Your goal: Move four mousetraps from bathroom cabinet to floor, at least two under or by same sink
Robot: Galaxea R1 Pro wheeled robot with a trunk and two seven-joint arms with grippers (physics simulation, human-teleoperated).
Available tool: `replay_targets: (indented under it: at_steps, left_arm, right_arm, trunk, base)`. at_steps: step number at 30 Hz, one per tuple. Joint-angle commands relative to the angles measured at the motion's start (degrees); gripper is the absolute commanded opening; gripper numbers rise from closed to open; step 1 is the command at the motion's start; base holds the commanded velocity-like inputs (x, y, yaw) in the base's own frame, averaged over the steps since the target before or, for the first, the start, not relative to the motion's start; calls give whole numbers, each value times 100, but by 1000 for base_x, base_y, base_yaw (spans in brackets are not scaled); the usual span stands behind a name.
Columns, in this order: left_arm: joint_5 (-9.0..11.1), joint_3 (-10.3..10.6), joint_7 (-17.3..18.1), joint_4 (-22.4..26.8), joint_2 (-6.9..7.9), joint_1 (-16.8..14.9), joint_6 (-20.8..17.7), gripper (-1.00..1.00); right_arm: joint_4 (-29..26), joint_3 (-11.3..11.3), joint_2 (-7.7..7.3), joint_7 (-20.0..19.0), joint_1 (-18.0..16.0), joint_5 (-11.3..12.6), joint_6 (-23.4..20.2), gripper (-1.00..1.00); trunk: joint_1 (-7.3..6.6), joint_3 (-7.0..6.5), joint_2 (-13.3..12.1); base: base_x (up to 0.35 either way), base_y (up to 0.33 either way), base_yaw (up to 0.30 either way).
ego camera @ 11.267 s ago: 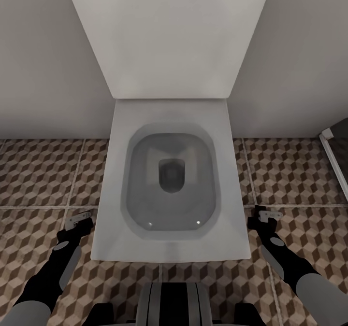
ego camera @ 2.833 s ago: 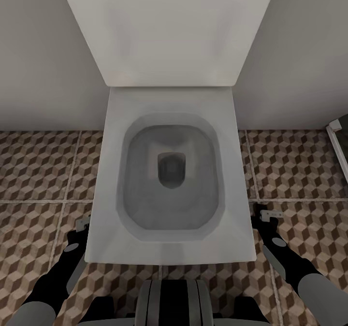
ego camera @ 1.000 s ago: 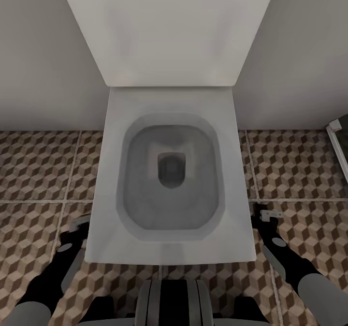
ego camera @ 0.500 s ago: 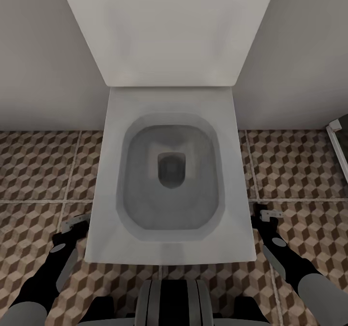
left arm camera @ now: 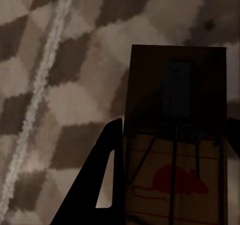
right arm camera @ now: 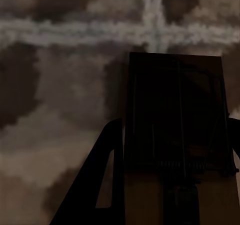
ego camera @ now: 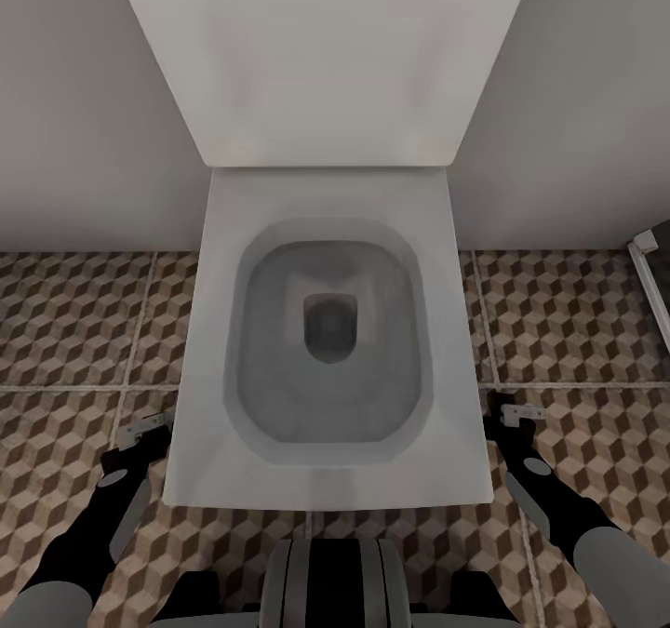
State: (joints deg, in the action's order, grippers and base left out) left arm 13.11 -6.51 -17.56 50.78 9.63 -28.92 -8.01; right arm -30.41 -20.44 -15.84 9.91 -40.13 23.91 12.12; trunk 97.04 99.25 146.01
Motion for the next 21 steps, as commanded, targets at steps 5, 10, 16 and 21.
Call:
replay_targets:
  at_steps: [5, 10, 16, 21]
  left_arm:
    - [33, 14, -46, 11, 2, 0, -25, -100]
    - [33, 18, -46, 10, -4, 1, -17, -100]
    - [33, 20, -46, 11, -5, 0, -16, -100]
    - [33, 26, -46, 11, -16, 2, -16, -100]
  right_arm:
    - [-1, -45, -7, 20, -4, 66, 27, -100]
    - [-1, -47, -7, 20, -4, 70, 26, -100]
    - [-1, -40, -13, 20, -4, 70, 27, 100]
    - [-1, -39, -15, 20, -4, 70, 27, 100]
  trunk:
    - [-1, 3, 1]
    - [-1, 3, 1]
    - [-1, 3, 1]
    - [-1, 3, 1]
  base:
    - [0, 0, 0]
    - [0, 0, 0]
    - [0, 0, 0]
    - [0, 0, 0]
